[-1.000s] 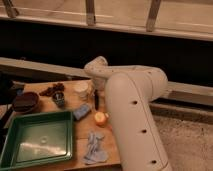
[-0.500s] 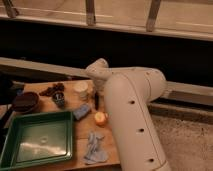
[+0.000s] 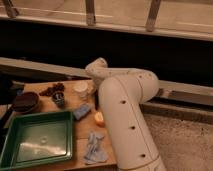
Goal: Wipe tray with brush
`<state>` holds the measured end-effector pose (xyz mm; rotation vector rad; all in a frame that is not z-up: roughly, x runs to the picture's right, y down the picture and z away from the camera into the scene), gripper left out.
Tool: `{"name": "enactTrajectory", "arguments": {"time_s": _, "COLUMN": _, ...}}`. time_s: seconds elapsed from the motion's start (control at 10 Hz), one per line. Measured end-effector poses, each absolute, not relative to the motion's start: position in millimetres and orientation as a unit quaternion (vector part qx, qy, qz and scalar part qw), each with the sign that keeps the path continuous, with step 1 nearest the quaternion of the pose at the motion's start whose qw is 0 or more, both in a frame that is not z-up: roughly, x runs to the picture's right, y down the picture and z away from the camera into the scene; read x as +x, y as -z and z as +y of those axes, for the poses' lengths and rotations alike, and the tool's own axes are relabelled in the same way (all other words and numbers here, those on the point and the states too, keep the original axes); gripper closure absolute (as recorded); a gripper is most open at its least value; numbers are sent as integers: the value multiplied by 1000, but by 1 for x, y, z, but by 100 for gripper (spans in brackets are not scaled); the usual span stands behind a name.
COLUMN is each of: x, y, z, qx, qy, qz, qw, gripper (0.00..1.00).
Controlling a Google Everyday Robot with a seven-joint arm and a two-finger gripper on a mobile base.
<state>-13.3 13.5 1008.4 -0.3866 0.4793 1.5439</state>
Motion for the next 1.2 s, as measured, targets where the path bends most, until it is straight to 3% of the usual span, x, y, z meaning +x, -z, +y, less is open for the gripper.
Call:
{"name": "enactTrajectory", "arguments": {"time_s": 0.2, "x": -13, "y": -1015, "z": 11, "qx": -176, "qy": -685, "qz": 218, "qw": 673, "gripper": 27}}
{"name": "enactTrajectory", "arguments": {"time_s": 0.8, "x": -18, "y": -1010, "z": 8, "qx": -177, "qy": -684, "qz": 216, "qw": 673, "gripper": 85}}
{"name": "enactTrajectory", "arguments": {"time_s": 0.9, "x": -19, "y": -1008, "z": 8, "qx": -178, "qy": -684, "qz": 216, "qw": 674, "gripper": 91}}
{"name": "enactTrajectory", "arguments": {"time_s": 1.2, "x": -17, "y": -1006, "z": 9, "qx": -178, "qy": -682, "qz": 220, "qw": 675, "gripper": 91}}
